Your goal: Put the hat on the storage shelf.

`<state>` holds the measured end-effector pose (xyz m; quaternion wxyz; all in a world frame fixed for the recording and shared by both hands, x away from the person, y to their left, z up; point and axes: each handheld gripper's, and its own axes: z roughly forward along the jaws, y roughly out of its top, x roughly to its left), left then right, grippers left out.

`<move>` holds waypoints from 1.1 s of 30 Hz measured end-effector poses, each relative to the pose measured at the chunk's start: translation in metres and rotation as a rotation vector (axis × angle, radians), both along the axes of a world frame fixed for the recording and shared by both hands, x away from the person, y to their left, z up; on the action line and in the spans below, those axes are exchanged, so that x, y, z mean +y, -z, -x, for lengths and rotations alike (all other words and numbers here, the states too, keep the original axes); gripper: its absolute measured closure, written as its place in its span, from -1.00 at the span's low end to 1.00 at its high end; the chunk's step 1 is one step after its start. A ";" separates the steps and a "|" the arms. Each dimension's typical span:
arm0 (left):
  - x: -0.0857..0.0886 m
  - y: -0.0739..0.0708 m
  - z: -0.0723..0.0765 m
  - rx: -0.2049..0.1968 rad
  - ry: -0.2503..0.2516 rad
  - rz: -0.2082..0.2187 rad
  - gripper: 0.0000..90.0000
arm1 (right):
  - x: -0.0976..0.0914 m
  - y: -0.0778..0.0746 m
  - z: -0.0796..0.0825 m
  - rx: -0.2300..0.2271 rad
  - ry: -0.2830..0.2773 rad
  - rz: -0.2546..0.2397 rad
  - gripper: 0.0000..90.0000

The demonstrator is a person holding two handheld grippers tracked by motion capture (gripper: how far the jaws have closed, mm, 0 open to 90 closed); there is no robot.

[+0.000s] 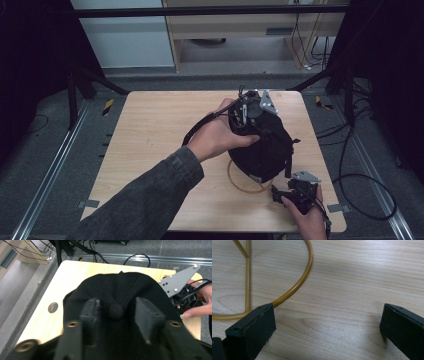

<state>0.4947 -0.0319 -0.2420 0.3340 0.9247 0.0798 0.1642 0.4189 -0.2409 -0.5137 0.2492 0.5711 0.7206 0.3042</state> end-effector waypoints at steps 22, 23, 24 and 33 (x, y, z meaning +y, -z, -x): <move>0.012 0.000 0.013 -0.023 0.001 0.098 -0.85 | 0.001 0.000 -0.001 0.004 0.007 -0.005 -0.99; 0.013 0.000 0.014 -0.026 0.003 0.097 -0.85 | 0.001 0.000 -0.001 0.003 0.006 -0.005 -0.99; 0.014 0.001 0.015 -0.025 0.005 0.100 -0.85 | 0.001 0.000 -0.001 0.003 0.006 -0.006 -0.99; 0.027 0.009 0.025 -0.035 -0.014 0.144 -0.88 | 0.001 0.000 0.000 0.004 0.004 -0.004 -0.99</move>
